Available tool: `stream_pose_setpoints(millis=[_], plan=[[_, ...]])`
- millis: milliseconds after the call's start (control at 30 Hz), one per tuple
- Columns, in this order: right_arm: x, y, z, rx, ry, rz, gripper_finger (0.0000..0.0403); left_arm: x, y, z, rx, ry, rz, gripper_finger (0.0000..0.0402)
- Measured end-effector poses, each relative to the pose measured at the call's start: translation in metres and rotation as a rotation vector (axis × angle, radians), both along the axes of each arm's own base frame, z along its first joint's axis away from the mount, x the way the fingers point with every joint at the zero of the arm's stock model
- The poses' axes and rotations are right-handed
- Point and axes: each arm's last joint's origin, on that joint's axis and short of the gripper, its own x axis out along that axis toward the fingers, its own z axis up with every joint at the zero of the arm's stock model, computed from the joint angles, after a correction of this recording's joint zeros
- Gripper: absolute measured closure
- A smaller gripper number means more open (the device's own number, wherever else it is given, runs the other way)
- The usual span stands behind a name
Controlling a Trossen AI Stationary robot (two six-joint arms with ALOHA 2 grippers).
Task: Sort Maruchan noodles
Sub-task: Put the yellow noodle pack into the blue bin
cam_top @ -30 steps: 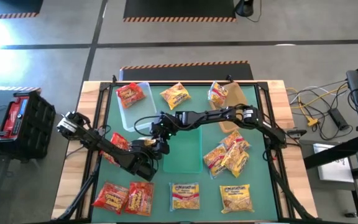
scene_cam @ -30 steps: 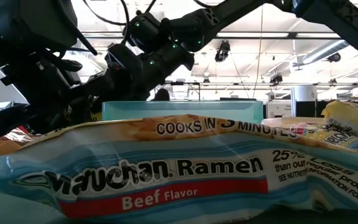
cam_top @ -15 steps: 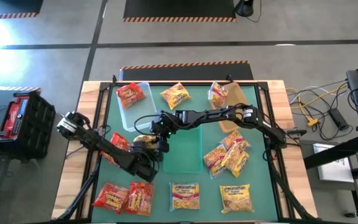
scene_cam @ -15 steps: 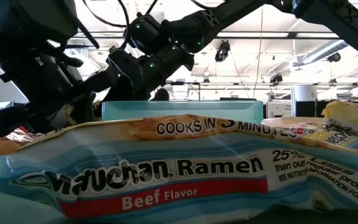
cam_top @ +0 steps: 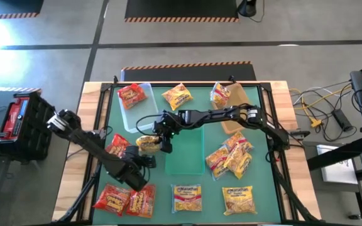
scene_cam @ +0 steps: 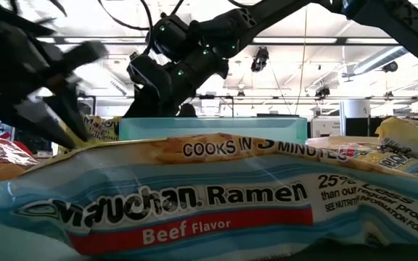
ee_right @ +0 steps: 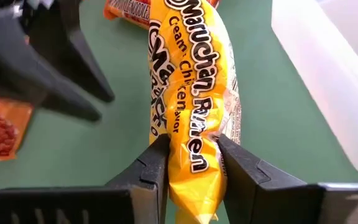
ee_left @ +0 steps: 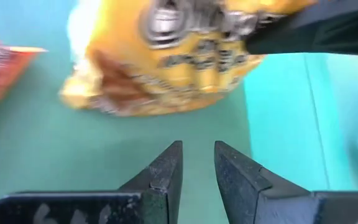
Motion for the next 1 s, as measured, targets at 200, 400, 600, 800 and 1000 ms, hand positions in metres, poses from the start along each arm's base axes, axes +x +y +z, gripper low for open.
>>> stream_pose_setpoints(millis=[200,400,600,800,1000], plan=[[-0.004,-0.007,0.014,0.002,-0.027,-0.013,0.0311,-0.012,-0.002,0.012,0.004,0.007,-0.030,0.0326],[-0.009,-0.010,0.023,0.004,-0.009,-0.018,0.0312,-0.018,0.002,0.018,0.023,0.031,-0.037,0.0326],[-0.017,-0.015,0.044,0.000,-0.026,-0.030,0.0306,-0.021,0.001,0.017,-0.015,0.082,-0.050,0.0326],[-0.033,-0.023,0.071,-0.002,-0.016,-0.054,0.0303,-0.023,-0.002,0.017,-0.026,0.091,-0.063,0.0326],[-0.058,-0.027,0.087,0.017,0.119,-0.082,0.0302,-0.023,-0.003,0.017,-0.031,0.084,-0.060,0.0326]])
